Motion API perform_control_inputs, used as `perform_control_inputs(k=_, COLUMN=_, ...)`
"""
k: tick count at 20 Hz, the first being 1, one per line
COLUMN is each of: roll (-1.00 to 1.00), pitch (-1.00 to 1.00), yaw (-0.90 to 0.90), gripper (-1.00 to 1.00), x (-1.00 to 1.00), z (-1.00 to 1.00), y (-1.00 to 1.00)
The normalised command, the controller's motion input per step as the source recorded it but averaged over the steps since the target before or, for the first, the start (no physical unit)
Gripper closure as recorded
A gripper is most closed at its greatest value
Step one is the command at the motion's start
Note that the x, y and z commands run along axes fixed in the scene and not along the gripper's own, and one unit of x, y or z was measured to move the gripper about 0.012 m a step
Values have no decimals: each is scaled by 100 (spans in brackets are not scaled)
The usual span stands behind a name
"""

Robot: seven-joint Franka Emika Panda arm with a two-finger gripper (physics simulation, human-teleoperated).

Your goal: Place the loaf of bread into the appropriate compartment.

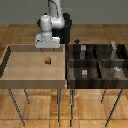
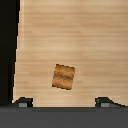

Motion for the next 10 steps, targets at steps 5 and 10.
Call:
perform_control_inputs(k=5, roll=0, pitch=0, yaw=0, gripper=-100, x=40, z=0, y=0)
perform_control_inputs(k=10, roll=0, pitch=0, yaw=0, gripper=-100, x=20, z=-60, y=0)
